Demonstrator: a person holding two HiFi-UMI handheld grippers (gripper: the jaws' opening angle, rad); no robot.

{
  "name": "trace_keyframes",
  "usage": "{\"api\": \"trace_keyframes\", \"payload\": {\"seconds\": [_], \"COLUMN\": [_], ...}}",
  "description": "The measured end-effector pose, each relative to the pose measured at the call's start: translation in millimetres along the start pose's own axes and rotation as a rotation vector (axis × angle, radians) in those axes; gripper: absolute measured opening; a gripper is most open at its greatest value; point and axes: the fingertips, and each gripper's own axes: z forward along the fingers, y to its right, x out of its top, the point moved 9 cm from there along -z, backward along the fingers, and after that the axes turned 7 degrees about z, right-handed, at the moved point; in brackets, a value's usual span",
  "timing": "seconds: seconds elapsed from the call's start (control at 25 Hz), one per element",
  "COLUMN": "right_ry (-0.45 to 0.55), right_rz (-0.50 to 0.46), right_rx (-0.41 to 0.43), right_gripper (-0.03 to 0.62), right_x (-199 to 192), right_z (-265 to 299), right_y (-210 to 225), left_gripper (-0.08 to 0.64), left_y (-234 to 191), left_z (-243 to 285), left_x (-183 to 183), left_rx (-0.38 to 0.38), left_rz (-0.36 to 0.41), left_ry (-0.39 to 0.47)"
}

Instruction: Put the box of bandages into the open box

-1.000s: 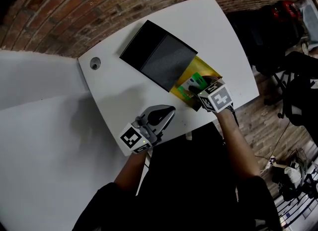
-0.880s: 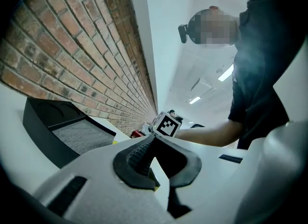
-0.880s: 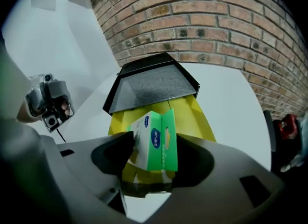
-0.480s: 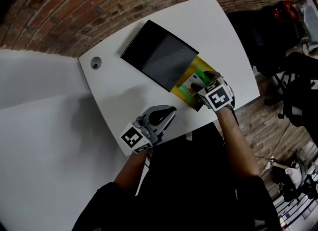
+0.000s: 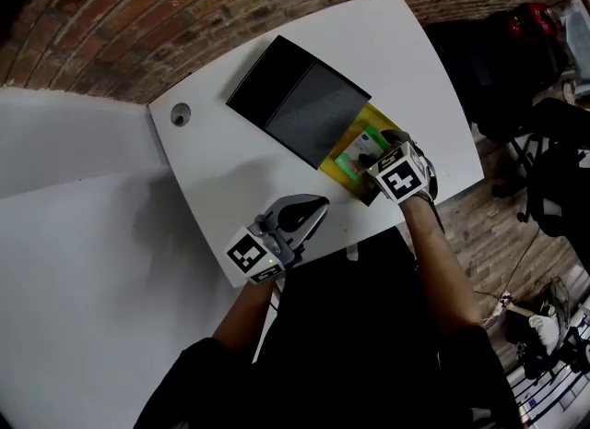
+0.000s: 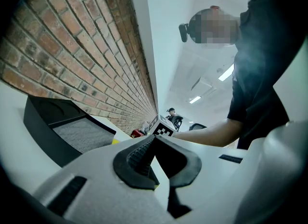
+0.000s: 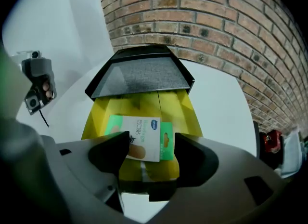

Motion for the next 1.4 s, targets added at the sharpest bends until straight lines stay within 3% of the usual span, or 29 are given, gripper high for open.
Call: {"api": "trace_keyframes", "payload": {"seconds": [0.36,0.48,0.6,0.88,1.12,1.4], "right_ry": [0.050,0.102,0.158,0.292,0.481,0.845], "right_rz": [0.004,-0.003,-0.008,-0.011,-0.005,-0.009], "right_rx": [0.031,0.060,0.069,0.124,0.246,0.462], "right_gripper": [0.287,0.217,0.108,0.019,0.006,0.005], "right_x": [2,8,14,27,37,36], "right_z": [-8,-18,-32,-78,-137,-216], "right_y": [-4,-9,-12,-24,-37,-44], "left_gripper": [0.015,0.015,0.015,0.015,0.015,0.015], "left_y": [-2,-2,-1,1,12,39], "left_z": [-4,-2,-1,5,14,23], "left_x": [0,5,12,35,62,92], "left_rx": [0.016,0.010,0.007,0.001,-0.006,0.020], "left_rz": [-0.010,0.001,0.021,0.092,0.151,0.234], "left_ry": [-0.004,-0.009,0.000,-0.007,0.009,-0.001]}}
